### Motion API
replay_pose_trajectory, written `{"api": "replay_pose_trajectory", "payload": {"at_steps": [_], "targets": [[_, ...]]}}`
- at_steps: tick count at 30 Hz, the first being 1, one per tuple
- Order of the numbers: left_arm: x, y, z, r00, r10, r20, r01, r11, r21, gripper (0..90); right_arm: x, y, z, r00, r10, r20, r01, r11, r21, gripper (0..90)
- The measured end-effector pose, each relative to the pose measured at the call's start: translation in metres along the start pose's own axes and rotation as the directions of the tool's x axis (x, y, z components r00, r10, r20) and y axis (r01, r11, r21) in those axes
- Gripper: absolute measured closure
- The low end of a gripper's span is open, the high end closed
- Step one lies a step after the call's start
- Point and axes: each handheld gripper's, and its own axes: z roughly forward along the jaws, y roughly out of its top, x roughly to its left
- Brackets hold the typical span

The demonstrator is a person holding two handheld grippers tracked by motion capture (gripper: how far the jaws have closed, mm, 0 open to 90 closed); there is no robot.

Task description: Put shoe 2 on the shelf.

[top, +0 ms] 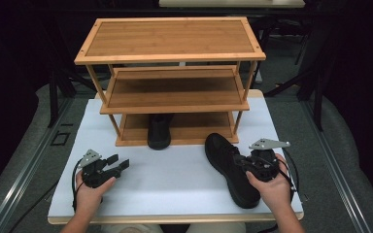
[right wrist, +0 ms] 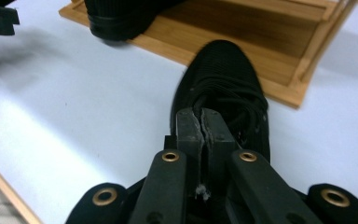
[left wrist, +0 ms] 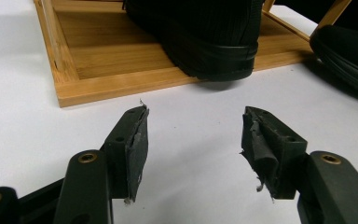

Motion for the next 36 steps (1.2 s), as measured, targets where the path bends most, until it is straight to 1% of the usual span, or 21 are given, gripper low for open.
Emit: {"api": "replay_pose_trajectory", "payload": {"at_steps": [4,6,11,14,15,16,18,19,20,22,23,25,26,27,28,29,30,32,33,34,36], "targets": [[0.000,0.000,0.001,1.0000,-0.002,-0.001,0.002,0.9999,0.010,41.5,-0.004,-0.005,-0.006,0.9999,0.013,0.001,-0.013,0.999,0.032,87.0],[-0.001,0.000,0.001,1.0000,0.000,-0.002,0.000,0.9999,0.012,41.5,-0.005,-0.007,-0.004,0.9997,0.000,-0.024,0.002,0.997,0.075,86.7],[0.000,-0.001,0.001,1.0000,0.003,-0.004,-0.003,0.9998,0.020,41.5,-0.003,-0.003,-0.004,0.9995,-0.025,-0.021,0.028,0.993,0.115,85.8],[0.000,0.000,0.001,1.0000,0.005,-0.003,-0.005,0.9998,0.022,41.5,-0.003,0.007,-0.004,0.9985,-0.050,-0.021,0.053,0.983,0.176,79.4],[0.000,0.000,0.001,1.0000,0.005,-0.003,-0.005,0.9998,0.022,41.5,-0.003,0.007,-0.004,0.9985,-0.050,-0.021,0.053,0.983,0.176,79.4],[0.001,-0.001,0.001,1.0000,0.002,0.001,-0.002,0.9998,0.021,41.5,-0.002,0.013,-0.004,0.9975,-0.066,-0.022,0.070,0.975,0.212,77.3],[0.001,-0.001,0.001,1.0000,0.002,-0.001,-0.001,0.9997,0.023,41.5,-0.001,0.014,-0.004,0.9974,-0.070,-0.019,0.072,0.971,0.229,76.3],[0.001,-0.001,0.001,1.0000,0.000,0.003,0.000,0.9996,0.029,41.5,-0.001,0.017,-0.003,0.9972,-0.071,-0.023,0.075,0.965,0.253,75.1],[0.001,-0.001,0.001,1.0000,-0.002,0.003,0.001,0.9995,0.031,41.5,0.000,0.022,-0.002,0.9975,-0.070,-0.015,0.071,0.950,0.305,72.9],[0.000,-0.001,0.002,1.0000,-0.005,0.002,0.005,0.9995,0.030,41.5,-0.001,0.027,0.001,0.9973,-0.069,-0.024,0.073,0.926,0.369,71.3],[0.000,-0.001,0.002,1.0000,-0.006,0.003,0.006,0.9996,0.028,41.5,-0.001,0.028,0.002,0.9974,-0.067,-0.025,0.072,0.921,0.384,71.3],[0.000,-0.001,0.002,1.0000,-0.007,0.004,0.007,0.9996,0.028,41.5,-0.001,0.033,0.005,0.9967,-0.076,-0.029,0.081,0.889,0.450,70.4],[0.000,-0.001,0.002,1.0000,-0.007,0.004,0.007,0.9996,0.028,41.5,-0.001,0.033,0.005,0.9967,-0.076,-0.029,0.081,0.889,0.450,70.4],[0.001,-0.001,0.003,1.0000,-0.007,0.005,0.007,0.9994,0.033,41.5,-0.001,0.036,0.009,0.9960,-0.080,-0.040,0.089,0.858,0.506,69.6],[0.001,-0.001,0.003,1.0000,-0.007,0.005,0.007,0.9994,0.033,41.5,-0.001,0.038,0.011,0.9956,-0.083,-0.043,0.093,0.844,0.528,69.2],[0.000,-0.001,0.003,0.9999,-0.009,0.004,0.009,0.9993,0.037,41.5,-0.001,0.038,0.011,0.9956,-0.083,-0.043,0.093,0.844,0.528,69.2],[0.000,-0.001,0.003,0.9999,-0.012,0.008,0.012,0.9991,0.041,41.5,0.000,0.040,0.016,0.9940,-0.102,-0.040,0.106,0.817,0.567,69.4],[0.000,-0.001,0.003,0.9998,-0.015,0.013,0.015,0.9990,0.043,41.5,0.000,0.041,0.020,0.9935,-0.107,-0.039,0.109,0.796,0.595,70.0],[0.000,-0.001,0.003,0.9998,-0.015,0.013,0.015,0.9990,0.043,41.5,0.000,0.041,0.020,0.9935,-0.107,-0.039,0.109,0.796,0.595,70.0],[0.000,-0.001,0.003,0.9998,-0.018,0.013,0.017,0.9988,0.045,41.5,-0.001,0.041,0.025,0.9931,-0.112,-0.037,0.110,0.779,0.618,71.3],[0.000,-0.001,0.003,0.9997,-0.018,0.014,0.017,0.9987,0.048,41.5,-0.002,0.041,0.028,0.9932,-0.109,-0.043,0.111,0.766,0.633,72.3]]}}
